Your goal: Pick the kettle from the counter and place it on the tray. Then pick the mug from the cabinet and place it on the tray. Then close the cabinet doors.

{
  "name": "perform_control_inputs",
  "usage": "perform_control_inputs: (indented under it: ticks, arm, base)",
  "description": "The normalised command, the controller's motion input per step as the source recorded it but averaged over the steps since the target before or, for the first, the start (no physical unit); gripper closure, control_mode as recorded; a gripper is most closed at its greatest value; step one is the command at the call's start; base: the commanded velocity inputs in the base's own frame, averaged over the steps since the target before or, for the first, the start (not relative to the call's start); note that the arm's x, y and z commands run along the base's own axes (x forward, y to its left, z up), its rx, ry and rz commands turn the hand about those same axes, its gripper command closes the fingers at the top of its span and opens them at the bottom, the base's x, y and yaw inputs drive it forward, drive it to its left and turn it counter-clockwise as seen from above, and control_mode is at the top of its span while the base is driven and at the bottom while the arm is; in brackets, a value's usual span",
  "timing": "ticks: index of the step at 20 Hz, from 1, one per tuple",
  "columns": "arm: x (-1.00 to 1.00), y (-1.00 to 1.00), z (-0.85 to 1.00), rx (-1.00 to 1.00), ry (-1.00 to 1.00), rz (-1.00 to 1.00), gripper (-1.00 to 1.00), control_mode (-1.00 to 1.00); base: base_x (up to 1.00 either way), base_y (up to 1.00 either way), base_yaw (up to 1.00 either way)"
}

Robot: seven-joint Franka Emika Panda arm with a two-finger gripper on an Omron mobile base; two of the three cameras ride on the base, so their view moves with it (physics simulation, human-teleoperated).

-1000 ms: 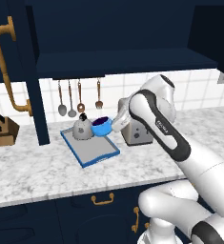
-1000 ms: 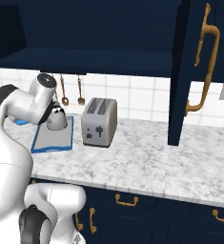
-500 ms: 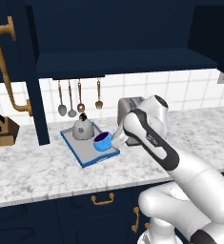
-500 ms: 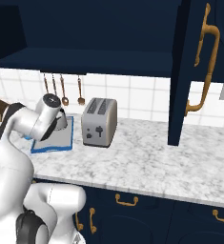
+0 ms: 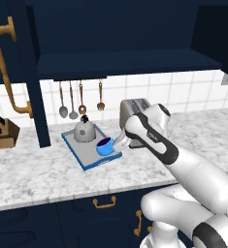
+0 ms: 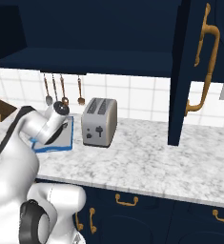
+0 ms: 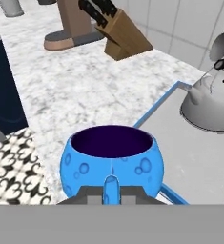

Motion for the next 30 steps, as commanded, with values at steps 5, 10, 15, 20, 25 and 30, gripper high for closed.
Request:
perform_control_inputs:
  ticks: [5, 10, 15, 20, 25, 30]
  arm:
    - [0.22, 0.0, -0.21, 0.03, 0.0, 0.0, 1.0, -1.0]
    - [0.09, 0.0, -0.31, 0.0, -0.01, 0.0, 1.0, -1.0]
    - [0.11, 0.0, -0.16, 0.01, -0.05, 0.0, 1.0, -1.0]
    - [0.15, 0.04, -0.07, 0.05, -0.08, 0.0, 1.0, -1.0]
    - [0.26, 0.16, -0.17, 0.07, -0.03, 0.0, 1.0, -1.0]
    - [0.2, 0.05, -0.2, 0.08, 0.0, 0.0, 1.0, -1.0]
  base:
    - [0.0, 0.0, 0.0]
    - [0.0, 0.0, 0.0]
    - [0.0, 0.0, 0.0]
    - [0.0, 0.0, 0.0]
    - [0.0, 0.0, 0.0]
    - [0.0, 0.0, 0.0]
